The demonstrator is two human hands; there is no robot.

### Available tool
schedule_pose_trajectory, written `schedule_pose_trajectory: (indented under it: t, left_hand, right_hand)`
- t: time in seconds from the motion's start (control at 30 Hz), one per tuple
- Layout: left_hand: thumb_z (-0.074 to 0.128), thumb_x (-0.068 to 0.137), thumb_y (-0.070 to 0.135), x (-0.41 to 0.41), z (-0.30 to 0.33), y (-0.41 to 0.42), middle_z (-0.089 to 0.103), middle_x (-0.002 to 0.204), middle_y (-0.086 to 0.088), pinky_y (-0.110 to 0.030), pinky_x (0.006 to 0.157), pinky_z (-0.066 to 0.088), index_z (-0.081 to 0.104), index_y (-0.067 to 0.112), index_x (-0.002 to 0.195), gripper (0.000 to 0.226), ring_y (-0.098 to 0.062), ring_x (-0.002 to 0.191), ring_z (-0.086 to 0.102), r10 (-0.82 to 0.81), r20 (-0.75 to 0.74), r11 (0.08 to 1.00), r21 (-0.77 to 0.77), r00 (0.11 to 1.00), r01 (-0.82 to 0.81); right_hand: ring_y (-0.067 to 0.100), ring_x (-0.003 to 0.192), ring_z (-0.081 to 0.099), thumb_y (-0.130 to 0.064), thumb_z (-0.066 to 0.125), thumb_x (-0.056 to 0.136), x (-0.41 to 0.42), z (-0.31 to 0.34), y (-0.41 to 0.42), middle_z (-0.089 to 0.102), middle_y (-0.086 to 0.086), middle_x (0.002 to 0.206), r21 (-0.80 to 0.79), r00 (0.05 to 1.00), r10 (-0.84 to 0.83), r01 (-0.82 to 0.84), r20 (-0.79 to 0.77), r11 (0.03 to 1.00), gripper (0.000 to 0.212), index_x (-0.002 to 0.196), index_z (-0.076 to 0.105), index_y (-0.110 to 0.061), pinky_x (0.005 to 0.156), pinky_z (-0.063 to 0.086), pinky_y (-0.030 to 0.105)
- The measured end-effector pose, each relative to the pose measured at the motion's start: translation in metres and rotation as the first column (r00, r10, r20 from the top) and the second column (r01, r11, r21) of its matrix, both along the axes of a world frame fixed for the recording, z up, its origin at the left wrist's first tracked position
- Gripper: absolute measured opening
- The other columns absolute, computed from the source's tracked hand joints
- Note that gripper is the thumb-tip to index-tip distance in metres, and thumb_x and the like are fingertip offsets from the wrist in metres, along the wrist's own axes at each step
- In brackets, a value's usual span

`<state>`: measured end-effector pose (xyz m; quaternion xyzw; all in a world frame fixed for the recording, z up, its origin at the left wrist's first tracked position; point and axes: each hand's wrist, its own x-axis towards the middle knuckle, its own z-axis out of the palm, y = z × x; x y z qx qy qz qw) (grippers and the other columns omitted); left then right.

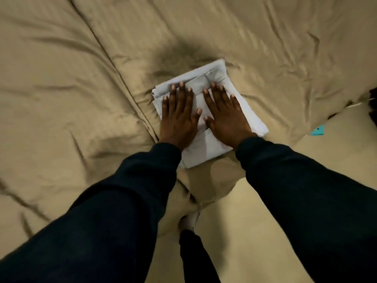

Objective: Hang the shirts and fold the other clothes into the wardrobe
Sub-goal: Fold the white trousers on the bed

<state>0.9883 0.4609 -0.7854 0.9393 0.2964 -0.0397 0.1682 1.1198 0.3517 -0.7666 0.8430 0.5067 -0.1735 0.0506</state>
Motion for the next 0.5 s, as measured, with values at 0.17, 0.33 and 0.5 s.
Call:
schedule_pose_trajectory:
  t: [0.17, 0.33, 0.5]
  left_hand:
    - [0.017, 0.102, 0.055, -0.079, 0.125, -0.01, 0.041, 0.151, -0.026, -0.054, 0.116, 0.02, 0.054, 0.008, 0.139, 0.071, -0.043, 0.144, 0.029, -0.051, -0.078, 0.997, -0.065, 0.996, 0.046]
    - [0.047, 0.099, 0.043, -0.16, 0.229, -0.048, 0.059, 0.103, -0.015, -0.044, 0.083, 0.04, 0.068, 0.01, 0.098, 0.04, -0.036, 0.1, 0.054, -0.137, -0.06, 0.982, -0.137, 0.989, 0.128]
    - [0.059, 0.098, 0.028, -0.235, 0.269, -0.076, 0.059, 0.107, -0.016, -0.043, 0.082, 0.048, 0.067, 0.007, 0.102, 0.022, -0.037, 0.096, 0.058, -0.321, -0.009, 0.924, -0.224, 0.947, 0.31]
  right_hand:
    - [0.032, 0.128, 0.053, -0.011, 0.062, 0.089, -0.073, 0.096, -0.033, 0.062, 0.011, 0.135, 0.258, 0.977, -0.169, 0.131, 0.131, 0.957, 0.03, 0.118, 0.067, -0.012, 0.104, 0.027, 0.047]
    - [0.036, 0.073, 0.062, 0.005, 0.07, 0.069, -0.158, 0.208, -0.095, 0.065, 0.013, 0.08, 0.273, 0.943, -0.331, 0.325, -0.025, 0.905, 0.023, 0.088, 0.068, -0.009, 0.066, 0.042, 0.038]
    - [0.033, 0.103, 0.063, -0.011, 0.054, 0.089, -0.242, 0.282, -0.142, 0.068, 0.01, 0.112, 0.089, 0.867, -0.49, 0.497, -0.086, 0.863, 0.035, 0.121, 0.067, -0.018, 0.082, 0.043, 0.036]
